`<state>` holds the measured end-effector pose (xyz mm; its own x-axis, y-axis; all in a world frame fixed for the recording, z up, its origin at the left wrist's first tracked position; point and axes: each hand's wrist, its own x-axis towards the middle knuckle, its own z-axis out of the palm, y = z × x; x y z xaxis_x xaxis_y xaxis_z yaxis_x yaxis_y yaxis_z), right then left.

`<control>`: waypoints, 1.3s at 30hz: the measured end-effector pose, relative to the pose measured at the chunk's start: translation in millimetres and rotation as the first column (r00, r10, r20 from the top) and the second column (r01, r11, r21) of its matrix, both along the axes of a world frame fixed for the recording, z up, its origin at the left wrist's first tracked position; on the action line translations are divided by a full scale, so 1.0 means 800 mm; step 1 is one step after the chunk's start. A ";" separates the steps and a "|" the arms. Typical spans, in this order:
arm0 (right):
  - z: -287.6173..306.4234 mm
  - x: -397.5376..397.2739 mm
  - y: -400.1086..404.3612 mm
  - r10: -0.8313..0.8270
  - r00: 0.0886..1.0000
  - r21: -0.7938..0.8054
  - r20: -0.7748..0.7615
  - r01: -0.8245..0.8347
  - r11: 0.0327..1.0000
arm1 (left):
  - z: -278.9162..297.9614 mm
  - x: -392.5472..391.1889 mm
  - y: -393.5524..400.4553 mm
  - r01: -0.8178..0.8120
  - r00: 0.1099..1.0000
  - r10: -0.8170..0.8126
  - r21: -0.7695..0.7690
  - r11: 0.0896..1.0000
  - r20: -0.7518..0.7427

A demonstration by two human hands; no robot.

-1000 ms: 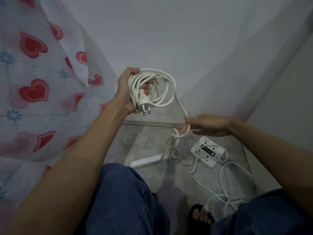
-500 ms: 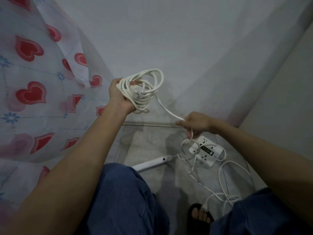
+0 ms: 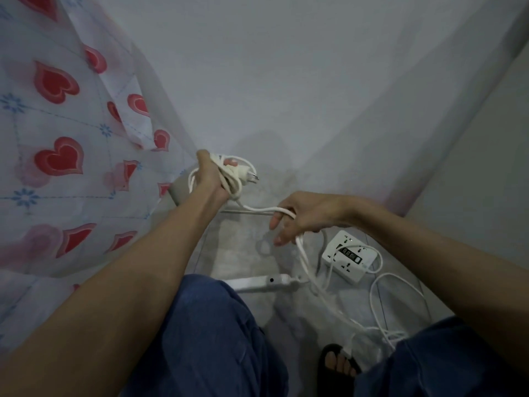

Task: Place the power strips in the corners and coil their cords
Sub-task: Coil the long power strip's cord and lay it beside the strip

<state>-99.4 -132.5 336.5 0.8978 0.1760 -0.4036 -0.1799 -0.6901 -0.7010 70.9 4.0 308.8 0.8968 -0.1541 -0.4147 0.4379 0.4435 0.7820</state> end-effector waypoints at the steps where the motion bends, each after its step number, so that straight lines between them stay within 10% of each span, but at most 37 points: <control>1: 0.002 0.002 0.001 0.018 0.997 -0.099 0.069 -0.011 0.995 | -0.002 -0.008 -0.006 0.034 0.999 -0.037 0.074 0.997 0.036; 4: 0.009 0.002 0.006 0.077 0.989 -0.261 0.127 -0.042 0.965 | -0.014 -0.024 -0.022 0.170 0.950 -0.252 0.368 0.914 0.186; 8: 0.023 0.002 0.006 0.131 0.990 -0.378 0.052 -0.102 0.920 | -0.023 -0.047 -0.029 0.120 0.617 -0.740 0.898 0.424 0.267; 12: 0.028 0.002 -0.018 0.131 0.991 -0.460 0.038 -0.099 0.882 | -0.018 -0.066 -0.035 0.004 0.357 -0.925 0.990 0.140 0.129; 19: -0.010 0.001 -0.082 -0.171 0.984 -0.067 0.054 0.174 0.982 | -0.008 -0.059 -0.011 0.303 0.217 -0.976 0.951 0.064 -0.004; 25: -0.017 0.006 -0.085 -0.198 0.980 0.107 0.019 0.195 0.975 | -0.023 -0.059 -0.015 -0.018 0.078 -0.964 0.967 -0.254 -0.252; 29: -0.010 0.007 -0.083 -0.272 0.960 0.141 0.064 0.262 0.955 | -0.021 -0.055 -0.013 -0.069 0.143 -0.963 0.968 -0.242 -0.230; 36: -0.016 0.018 -0.087 -0.637 0.746 0.251 0.195 0.590 0.767 | 0.023 -0.073 -0.003 0.416 0.339 -0.938 0.881 0.224 0.079; 39: -0.025 0.019 -0.089 -0.698 0.697 0.261 0.166 0.652 0.712 | 0.027 -0.071 0.003 0.404 0.380 -0.917 0.870 0.281 0.120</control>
